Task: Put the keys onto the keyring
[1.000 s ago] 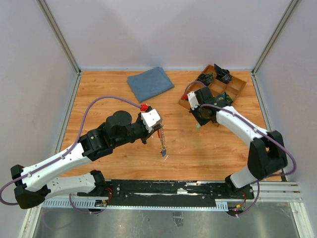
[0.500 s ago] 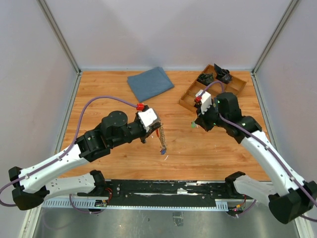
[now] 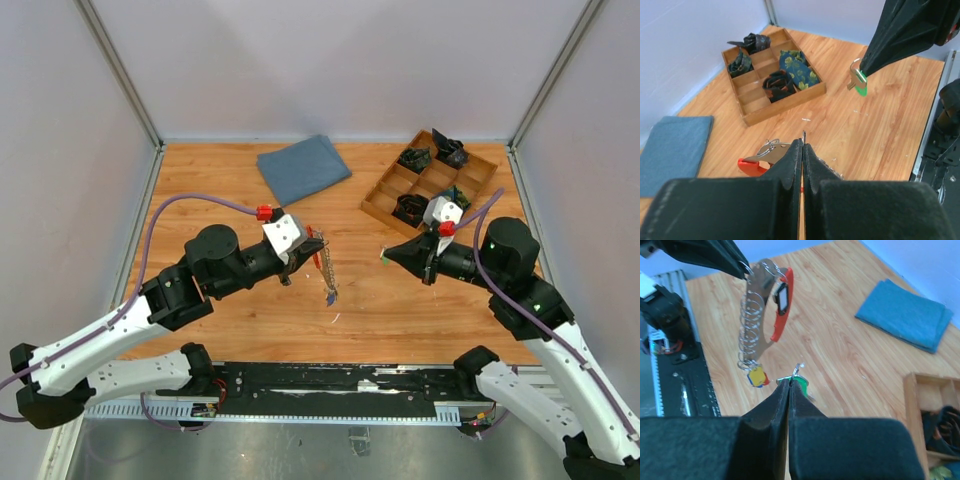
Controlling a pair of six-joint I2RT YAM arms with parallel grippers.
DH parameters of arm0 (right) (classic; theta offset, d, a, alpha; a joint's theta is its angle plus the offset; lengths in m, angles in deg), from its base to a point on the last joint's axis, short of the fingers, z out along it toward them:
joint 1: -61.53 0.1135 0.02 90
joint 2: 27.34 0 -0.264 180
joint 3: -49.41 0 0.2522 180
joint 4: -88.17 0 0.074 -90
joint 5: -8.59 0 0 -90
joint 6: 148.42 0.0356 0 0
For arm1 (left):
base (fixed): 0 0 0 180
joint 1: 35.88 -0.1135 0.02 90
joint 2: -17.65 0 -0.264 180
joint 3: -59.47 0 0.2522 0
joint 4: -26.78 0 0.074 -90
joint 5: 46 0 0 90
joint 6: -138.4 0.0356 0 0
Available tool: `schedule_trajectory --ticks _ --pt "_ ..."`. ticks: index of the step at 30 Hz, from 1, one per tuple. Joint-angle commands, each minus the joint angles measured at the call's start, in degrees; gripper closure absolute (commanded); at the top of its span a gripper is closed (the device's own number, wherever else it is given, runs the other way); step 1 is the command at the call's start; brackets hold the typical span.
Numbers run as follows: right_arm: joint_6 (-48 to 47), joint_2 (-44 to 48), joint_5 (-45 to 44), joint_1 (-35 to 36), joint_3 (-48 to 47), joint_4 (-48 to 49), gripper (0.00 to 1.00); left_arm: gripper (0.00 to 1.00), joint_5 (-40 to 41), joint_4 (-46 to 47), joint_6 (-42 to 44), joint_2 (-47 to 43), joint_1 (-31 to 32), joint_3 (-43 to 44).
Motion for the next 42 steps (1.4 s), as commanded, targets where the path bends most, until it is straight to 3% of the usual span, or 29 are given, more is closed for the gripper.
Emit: schedule_trajectory --ticks 1,7,15,42 --pt "5.9 -1.5 1.7 3.9 -1.9 4.6 1.0 1.0 -2.7 5.9 0.1 -2.2 -0.2 0.6" --pt "6.1 -4.8 -5.5 14.4 -5.6 5.0 0.99 0.99 -4.7 8.2 1.4 -4.1 -0.2 -1.2" --pt "9.3 -10.4 -8.8 20.1 -8.6 10.1 0.99 0.99 -4.1 7.6 1.9 -3.8 -0.3 -1.1" --pt "10.4 -14.6 -5.9 22.3 -10.6 16.0 0.99 0.99 -3.7 7.1 1.5 -2.1 -0.2 -0.4"
